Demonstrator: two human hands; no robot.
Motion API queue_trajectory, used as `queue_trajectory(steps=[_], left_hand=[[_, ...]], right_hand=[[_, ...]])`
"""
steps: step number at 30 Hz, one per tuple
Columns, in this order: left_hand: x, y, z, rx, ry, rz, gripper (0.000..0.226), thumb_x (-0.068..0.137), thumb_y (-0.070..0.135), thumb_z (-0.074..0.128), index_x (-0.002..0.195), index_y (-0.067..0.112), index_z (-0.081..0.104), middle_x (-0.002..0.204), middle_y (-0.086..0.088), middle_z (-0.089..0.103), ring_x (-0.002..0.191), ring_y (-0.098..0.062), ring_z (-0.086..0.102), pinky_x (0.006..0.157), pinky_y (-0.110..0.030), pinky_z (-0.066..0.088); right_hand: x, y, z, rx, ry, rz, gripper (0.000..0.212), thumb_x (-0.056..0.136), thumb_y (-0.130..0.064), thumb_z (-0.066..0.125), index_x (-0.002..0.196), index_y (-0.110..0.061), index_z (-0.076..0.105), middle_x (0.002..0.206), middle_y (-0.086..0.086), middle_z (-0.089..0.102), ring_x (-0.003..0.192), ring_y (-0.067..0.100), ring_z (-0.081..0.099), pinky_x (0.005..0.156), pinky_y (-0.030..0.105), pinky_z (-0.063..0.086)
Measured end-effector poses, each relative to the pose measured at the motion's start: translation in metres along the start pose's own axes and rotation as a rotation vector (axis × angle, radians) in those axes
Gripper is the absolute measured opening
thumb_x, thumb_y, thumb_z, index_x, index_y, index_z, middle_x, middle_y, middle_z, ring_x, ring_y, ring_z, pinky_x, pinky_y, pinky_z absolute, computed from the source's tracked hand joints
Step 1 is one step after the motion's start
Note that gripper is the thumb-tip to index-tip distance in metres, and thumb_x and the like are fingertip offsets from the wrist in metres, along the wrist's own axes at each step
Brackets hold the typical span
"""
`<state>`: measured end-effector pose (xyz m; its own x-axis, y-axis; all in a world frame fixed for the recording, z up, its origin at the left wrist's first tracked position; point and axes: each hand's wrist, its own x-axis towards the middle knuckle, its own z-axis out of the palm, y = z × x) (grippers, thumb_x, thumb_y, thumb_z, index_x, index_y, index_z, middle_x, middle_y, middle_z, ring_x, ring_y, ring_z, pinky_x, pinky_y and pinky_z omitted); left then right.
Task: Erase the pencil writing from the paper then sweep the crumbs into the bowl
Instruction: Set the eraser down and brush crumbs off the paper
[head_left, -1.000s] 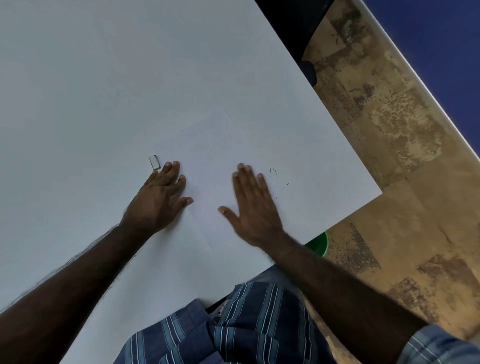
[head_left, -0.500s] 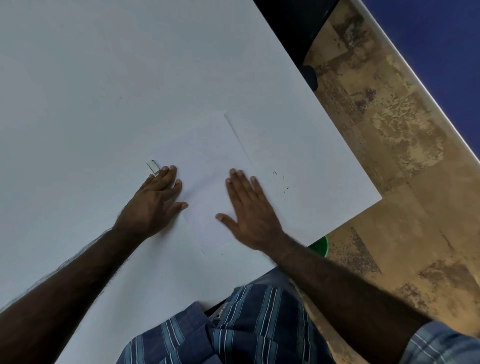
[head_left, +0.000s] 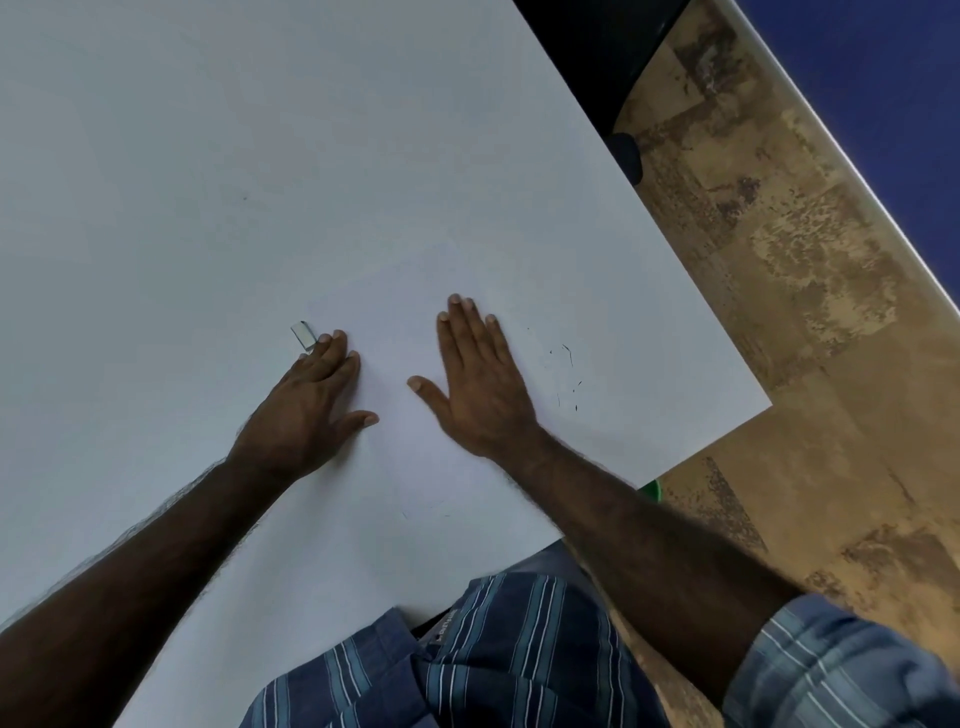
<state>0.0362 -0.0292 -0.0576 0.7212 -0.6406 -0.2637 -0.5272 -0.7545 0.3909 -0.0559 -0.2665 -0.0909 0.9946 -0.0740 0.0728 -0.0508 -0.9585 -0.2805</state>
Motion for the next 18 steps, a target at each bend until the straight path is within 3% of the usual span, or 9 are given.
queue_trajectory(steps=[7, 13, 18], left_hand=[[0.001, -0.003, 0.003, -0.004, 0.005, 0.016, 0.081, 0.089, 0.041, 0.074, 0.151, -0.001, 0.043, 0.167, -0.013, 0.022, 0.156, -0.026, 0.017, 0.126, -0.041, 0.018], [-0.001, 0.003, 0.002, 0.014, 0.005, 0.007, 0.082, 0.091, 0.042, 0.072, 0.153, 0.000, 0.039, 0.168, -0.011, 0.018, 0.156, -0.024, 0.014, 0.126, -0.038, 0.016], [-0.005, 0.001, -0.004, 0.045, 0.062, 0.020, 0.080, 0.088, 0.049, 0.068, 0.146, -0.002, 0.050, 0.164, -0.010, 0.031, 0.153, -0.024, 0.029, 0.122, -0.041, 0.030]], right_hand=[[-0.020, 0.045, -0.016, -0.114, -0.001, 0.269, 0.089, 0.109, -0.066, 0.024, 0.165, 0.002, 0.018, 0.176, 0.020, 0.007, 0.164, 0.032, 0.001, 0.130, 0.055, 0.012], [0.033, -0.002, -0.003, -0.036, -0.028, 0.075, 0.090, 0.108, -0.067, 0.026, 0.165, 0.004, 0.020, 0.175, 0.022, 0.009, 0.164, 0.034, 0.004, 0.131, 0.055, 0.011], [0.020, 0.018, -0.007, -0.032, 0.002, 0.178, 0.088, 0.109, -0.064, 0.031, 0.163, 0.005, 0.024, 0.174, 0.023, 0.012, 0.164, 0.034, 0.005, 0.130, 0.056, 0.013]])
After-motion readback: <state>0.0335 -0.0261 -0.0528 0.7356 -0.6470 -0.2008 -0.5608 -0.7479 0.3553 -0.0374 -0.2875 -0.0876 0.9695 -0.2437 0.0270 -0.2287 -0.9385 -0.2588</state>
